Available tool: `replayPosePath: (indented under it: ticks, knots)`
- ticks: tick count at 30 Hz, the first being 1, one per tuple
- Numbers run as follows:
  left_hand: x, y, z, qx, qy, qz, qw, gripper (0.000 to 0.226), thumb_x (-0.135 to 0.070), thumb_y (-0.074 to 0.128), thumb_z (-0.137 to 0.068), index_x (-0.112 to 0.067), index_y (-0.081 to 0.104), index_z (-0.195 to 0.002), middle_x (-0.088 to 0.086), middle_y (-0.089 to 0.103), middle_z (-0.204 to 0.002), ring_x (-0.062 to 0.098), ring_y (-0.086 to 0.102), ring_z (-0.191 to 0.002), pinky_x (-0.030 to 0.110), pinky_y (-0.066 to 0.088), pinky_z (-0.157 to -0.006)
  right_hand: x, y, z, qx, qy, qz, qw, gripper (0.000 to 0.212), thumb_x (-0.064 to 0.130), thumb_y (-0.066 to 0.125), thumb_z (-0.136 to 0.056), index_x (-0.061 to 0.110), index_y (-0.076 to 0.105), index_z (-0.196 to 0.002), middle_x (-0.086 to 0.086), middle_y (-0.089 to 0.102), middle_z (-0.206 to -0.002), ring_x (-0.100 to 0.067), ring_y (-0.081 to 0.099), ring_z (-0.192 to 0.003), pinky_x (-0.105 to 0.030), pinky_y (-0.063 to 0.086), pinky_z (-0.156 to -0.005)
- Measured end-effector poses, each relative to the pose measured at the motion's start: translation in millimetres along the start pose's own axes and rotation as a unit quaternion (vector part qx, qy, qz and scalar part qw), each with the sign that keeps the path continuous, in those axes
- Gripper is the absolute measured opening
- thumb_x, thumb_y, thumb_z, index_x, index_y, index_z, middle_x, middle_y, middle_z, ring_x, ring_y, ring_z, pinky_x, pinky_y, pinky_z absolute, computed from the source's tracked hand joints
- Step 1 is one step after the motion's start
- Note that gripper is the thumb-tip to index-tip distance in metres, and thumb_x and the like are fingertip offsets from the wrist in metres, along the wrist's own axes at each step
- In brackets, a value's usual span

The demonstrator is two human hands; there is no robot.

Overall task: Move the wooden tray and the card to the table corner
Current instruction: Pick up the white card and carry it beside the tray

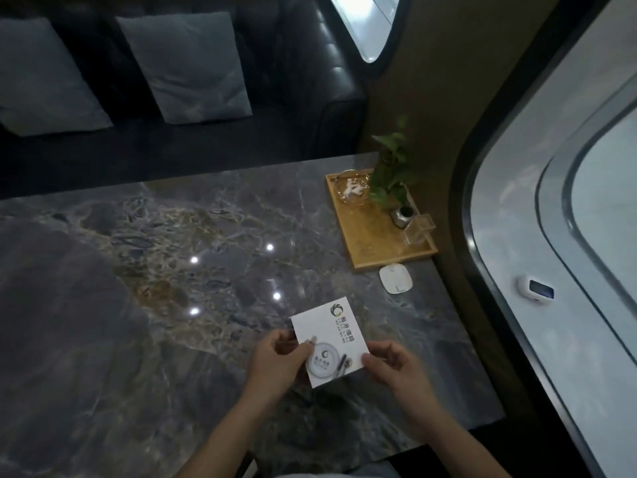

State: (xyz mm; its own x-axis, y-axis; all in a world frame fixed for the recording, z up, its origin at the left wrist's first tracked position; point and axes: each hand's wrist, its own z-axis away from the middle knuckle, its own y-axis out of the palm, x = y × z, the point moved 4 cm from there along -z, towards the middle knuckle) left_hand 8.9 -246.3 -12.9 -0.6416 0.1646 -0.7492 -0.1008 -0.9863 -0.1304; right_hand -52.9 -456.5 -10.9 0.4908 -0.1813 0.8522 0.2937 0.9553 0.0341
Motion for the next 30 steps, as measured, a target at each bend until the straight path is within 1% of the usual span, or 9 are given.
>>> replayPosePath:
  ticks: [3,5,8,13,15,18,24,27,30]
  knots:
    - [-1.3,21.0,-1.8,0.006,-0.008,-0.002,1.0,0.017,-0.013,0.077,-0.081,-0.012,0.068,-0.094,0.006,0.078,-0.089,0.022,0.077,-0.076,0.044,0.063,-0.061,-1.8,-19.0,-5.1,-0.001,0.009,-0.021,1.0,0.013,-0.007,0.063,-0.085,-0.002,0.065,-0.097,-0.007,0.077,-0.084,-0.011,0.071,-0.072,-0.017,0.054,-0.059]
    - [-4.1,34.2,-1.6,0.011,-0.013,-0.002,1.0,0.017,-0.012,0.077,-0.081,-0.008,0.066,-0.095,0.009,0.078,-0.089,0.024,0.077,-0.076,0.046,0.063,-0.06,-1.8,-31.3,-8.5,-0.009,0.005,-0.012,1.0,0.013,-0.005,0.065,-0.085,0.0,0.067,-0.097,-0.007,0.078,-0.087,-0.015,0.072,-0.079,-0.019,0.055,-0.064]
    - [-7.9,53.2,-2.9,0.01,-0.016,-0.005,1.0,0.019,-0.011,0.077,-0.082,-0.006,0.064,-0.095,0.011,0.077,-0.09,0.025,0.076,-0.079,0.051,0.063,-0.066,-5.6,-49.7,-16.0,-0.027,0.003,-0.005,1.0,0.016,-0.002,0.068,-0.084,0.003,0.069,-0.099,-0.006,0.078,-0.093,-0.019,0.073,-0.087,-0.025,0.056,-0.072]
    - [-6.3,86.8,-9.2,0.036,-0.044,-0.007,0.998,0.026,-0.016,0.078,-0.081,-0.005,0.061,-0.099,0.011,0.076,-0.095,0.024,0.076,-0.082,0.054,0.062,-0.071,-8.0,-76.7,-22.4,-0.058,0.003,-0.015,0.998,0.018,-0.007,0.063,-0.086,0.006,0.071,-0.096,-0.004,0.079,-0.091,-0.016,0.072,-0.085,-0.02,0.056,-0.068]
    - [-5.4,105.4,-13.0,0.048,-0.054,-0.016,0.997,0.027,-0.016,0.076,-0.083,-0.006,0.059,-0.1,0.013,0.074,-0.097,0.022,0.074,-0.083,0.04,0.064,-0.061,-8.9,-91.4,-22.6,-0.071,0.005,-0.033,0.997,0.019,-0.01,0.059,-0.087,0.001,0.07,-0.098,-0.001,0.079,-0.086,-0.011,0.072,-0.078,-0.018,0.055,-0.063]
    - [-8.0,123.3,-13.4,0.062,-0.059,-0.01,0.996,0.025,-0.014,0.073,-0.086,-0.005,0.057,-0.104,0.011,0.071,-0.098,0.014,0.07,-0.079,0.019,0.054,-0.045,-9.6,-104.4,-21.5,-0.088,0.004,-0.034,0.996,0.022,-0.012,0.057,-0.087,-0.002,0.069,-0.103,-0.001,0.079,-0.09,-0.007,0.072,-0.08,-0.016,0.054,-0.064]
    - [-5.2,157.3,-25.3,0.085,-0.085,0.003,0.993,0.026,-0.014,0.075,-0.084,-0.006,0.058,-0.101,0.015,0.072,-0.1,0.02,0.073,-0.085,0.033,0.061,-0.057,-15.7,-127.8,-23.4,-0.139,-0.02,0.04,0.989,0.029,-0.007,0.061,-0.087,0.007,0.065,-0.112,-0.001,0.072,-0.109,0.002,0.068,-0.093,-0.009,0.051,-0.073]
    - [-4.9,172.1,-30.9,0.095,-0.086,-0.001,0.992,0.027,-0.018,0.076,-0.084,-0.007,0.058,-0.101,0.013,0.073,-0.1,0.019,0.073,-0.086,0.032,0.061,-0.058,-26.9,-136.1,-25.7,-0.171,-0.008,0.053,0.984,0.041,-0.001,0.064,-0.087,0.011,0.058,-0.126,-0.001,0.066,-0.122,-0.006,0.064,-0.109,-0.012,0.053,-0.081]
    - [-5.3,189.4,-39.1,0.104,-0.083,-0.008,0.991,0.029,-0.023,0.076,-0.083,-0.009,0.059,-0.102,0.012,0.073,-0.101,0.02,0.073,-0.089,0.035,0.061,-0.064,-31.8,-142.7,-24.7,-0.195,-0.009,0.087,0.977,0.053,-0.001,0.065,-0.086,0.016,0.049,-0.134,0.003,0.06,-0.127,0.001,0.06,-0.111,-0.02,0.052,-0.092]
